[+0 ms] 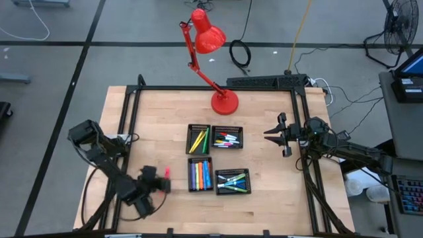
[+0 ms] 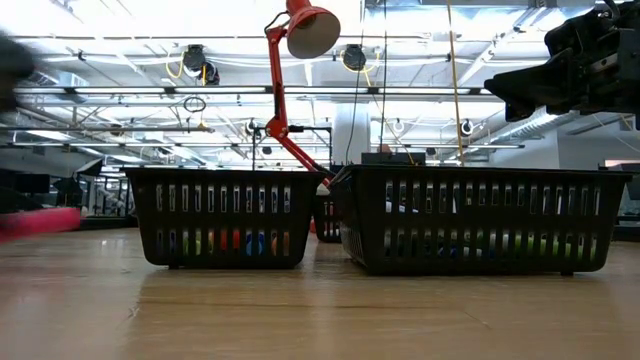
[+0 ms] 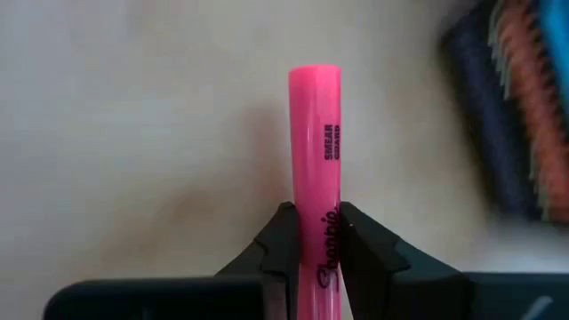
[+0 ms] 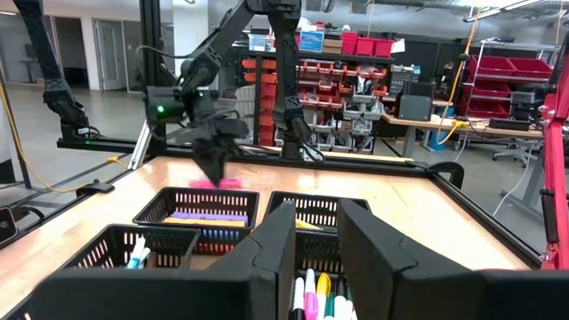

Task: Pick & Place Markers
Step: Put the pink highlighter into the bottom left black bin, then return to Home Position

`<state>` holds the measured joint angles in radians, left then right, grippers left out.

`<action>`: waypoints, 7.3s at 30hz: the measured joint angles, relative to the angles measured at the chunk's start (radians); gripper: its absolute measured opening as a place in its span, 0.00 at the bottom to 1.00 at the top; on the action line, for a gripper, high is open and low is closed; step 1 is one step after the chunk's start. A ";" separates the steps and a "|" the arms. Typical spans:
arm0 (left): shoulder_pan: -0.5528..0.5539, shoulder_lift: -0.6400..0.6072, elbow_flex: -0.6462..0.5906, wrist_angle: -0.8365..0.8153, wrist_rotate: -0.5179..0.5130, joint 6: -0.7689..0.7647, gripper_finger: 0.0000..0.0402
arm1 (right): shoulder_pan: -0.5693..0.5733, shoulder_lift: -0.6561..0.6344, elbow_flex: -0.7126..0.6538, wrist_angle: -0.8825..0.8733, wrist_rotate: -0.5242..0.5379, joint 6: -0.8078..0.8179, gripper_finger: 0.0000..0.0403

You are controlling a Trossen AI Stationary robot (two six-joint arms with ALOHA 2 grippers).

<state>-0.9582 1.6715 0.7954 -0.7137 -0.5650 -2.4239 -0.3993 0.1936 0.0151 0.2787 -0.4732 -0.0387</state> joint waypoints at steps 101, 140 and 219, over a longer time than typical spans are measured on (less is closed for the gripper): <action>0.446 -0.499 -0.041 0.614 -0.065 2.112 0.52 | 0.000 0.010 0.000 0.000 0.001 0.000 0.19; 0.615 -1.378 -0.780 1.035 0.279 2.350 0.48 | 0.000 0.018 0.000 0.004 0.001 0.000 0.19; 0.670 -1.541 -0.780 0.785 0.346 2.281 0.52 | 0.000 0.018 0.000 0.003 0.001 0.000 0.19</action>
<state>-0.2882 0.1303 0.0151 0.0711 -0.2192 -0.1425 -0.3996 0.2119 0.0151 0.2813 -0.4727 -0.0387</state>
